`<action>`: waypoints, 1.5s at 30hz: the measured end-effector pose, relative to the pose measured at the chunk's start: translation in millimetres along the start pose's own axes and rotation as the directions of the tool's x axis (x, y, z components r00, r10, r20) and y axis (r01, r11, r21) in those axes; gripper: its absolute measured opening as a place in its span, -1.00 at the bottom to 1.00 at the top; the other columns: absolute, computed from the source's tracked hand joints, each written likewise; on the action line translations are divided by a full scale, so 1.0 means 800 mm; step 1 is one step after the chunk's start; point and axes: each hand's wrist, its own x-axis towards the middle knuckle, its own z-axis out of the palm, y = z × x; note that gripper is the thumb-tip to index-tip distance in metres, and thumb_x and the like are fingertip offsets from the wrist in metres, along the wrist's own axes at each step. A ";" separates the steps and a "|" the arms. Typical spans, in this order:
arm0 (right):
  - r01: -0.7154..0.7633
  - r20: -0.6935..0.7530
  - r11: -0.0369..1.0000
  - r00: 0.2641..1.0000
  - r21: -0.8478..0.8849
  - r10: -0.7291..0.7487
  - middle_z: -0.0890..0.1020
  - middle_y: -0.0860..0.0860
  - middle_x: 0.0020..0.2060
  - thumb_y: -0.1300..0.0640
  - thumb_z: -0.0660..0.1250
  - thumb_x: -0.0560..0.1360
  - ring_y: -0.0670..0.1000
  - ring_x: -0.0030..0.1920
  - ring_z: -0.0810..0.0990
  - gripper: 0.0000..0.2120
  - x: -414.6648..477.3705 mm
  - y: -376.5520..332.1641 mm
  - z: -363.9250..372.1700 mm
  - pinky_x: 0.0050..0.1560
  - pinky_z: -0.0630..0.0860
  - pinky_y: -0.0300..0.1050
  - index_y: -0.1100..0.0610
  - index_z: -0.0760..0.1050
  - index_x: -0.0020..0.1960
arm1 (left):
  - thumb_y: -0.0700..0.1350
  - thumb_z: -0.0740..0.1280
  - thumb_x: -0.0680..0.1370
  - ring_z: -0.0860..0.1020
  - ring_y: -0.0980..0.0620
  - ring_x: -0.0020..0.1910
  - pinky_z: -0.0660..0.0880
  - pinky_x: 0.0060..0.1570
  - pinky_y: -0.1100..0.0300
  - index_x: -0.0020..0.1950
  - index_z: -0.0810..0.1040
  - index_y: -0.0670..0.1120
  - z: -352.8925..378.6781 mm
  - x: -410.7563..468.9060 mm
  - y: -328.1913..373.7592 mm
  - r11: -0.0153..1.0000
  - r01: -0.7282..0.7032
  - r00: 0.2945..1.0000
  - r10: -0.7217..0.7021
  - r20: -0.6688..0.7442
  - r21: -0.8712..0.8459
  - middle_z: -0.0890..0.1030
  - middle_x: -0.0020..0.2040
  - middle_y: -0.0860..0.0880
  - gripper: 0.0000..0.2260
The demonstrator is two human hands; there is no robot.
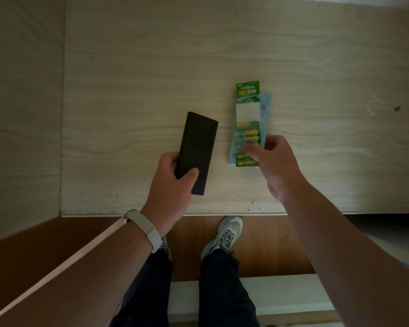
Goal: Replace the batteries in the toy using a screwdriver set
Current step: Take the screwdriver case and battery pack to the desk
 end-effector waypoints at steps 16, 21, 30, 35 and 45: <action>-0.022 0.152 0.965 0.988 0.261 -0.019 0.73 -0.04 -0.16 0.20 0.47 0.29 0.00 -0.20 0.69 -0.54 -0.020 -0.026 0.000 -0.04 0.42 0.03 -0.08 0.46 0.12 | -0.18 0.38 0.60 0.67 0.18 -0.05 0.58 -0.21 0.36 0.08 0.43 0.13 -0.015 -0.020 0.030 1.000 -0.007 0.999 0.007 -0.042 0.013 0.63 0.06 0.04 -0.77; 0.029 0.173 0.950 0.981 0.309 -0.086 0.72 -0.03 -0.15 0.18 0.46 0.27 0.04 -0.18 0.67 -0.52 -0.056 -0.059 -0.005 -0.10 0.43 0.01 -0.07 0.44 0.13 | -0.18 0.38 0.60 0.69 0.09 0.00 0.65 -0.04 0.12 0.11 0.45 0.10 -0.021 -0.029 0.066 0.998 0.000 1.000 -0.002 -0.022 -0.057 0.64 0.09 0.02 -0.79; 0.069 0.185 0.914 0.971 0.400 -0.154 0.72 0.00 -0.15 0.25 0.43 0.33 0.03 -0.19 0.69 -0.54 -0.168 -0.145 -0.008 -0.18 0.53 -0.04 0.03 0.41 0.18 | -0.21 0.37 0.60 0.67 0.06 -0.01 0.64 -0.15 0.16 0.10 0.45 0.07 -0.053 -0.076 0.166 0.985 -0.010 0.999 0.003 -0.041 -0.171 0.62 0.11 -0.02 -0.79; 0.075 0.204 0.908 0.964 0.412 -0.172 0.72 -0.01 -0.15 0.23 0.43 0.32 0.04 -0.16 0.70 -0.52 -0.237 -0.188 -0.017 -0.15 0.56 -0.01 0.02 0.40 0.19 | -0.23 0.36 0.60 0.68 0.09 -0.07 0.60 -0.28 0.26 0.09 0.44 0.04 -0.057 -0.124 0.231 0.972 -0.052 0.998 0.041 -0.052 -0.231 0.62 0.10 -0.02 -0.80; 0.140 0.296 0.905 0.916 0.401 -0.273 0.73 0.03 -0.08 0.30 0.42 0.44 0.07 -0.09 0.72 -0.59 -0.334 -0.253 -0.054 -0.11 0.59 0.03 0.06 0.42 0.23 | -0.20 0.33 0.63 0.67 0.05 -0.07 0.62 -0.32 0.21 0.17 0.44 -0.05 -0.067 -0.237 0.322 0.941 -0.128 0.990 0.101 -0.103 -0.314 0.61 0.12 -0.05 -0.84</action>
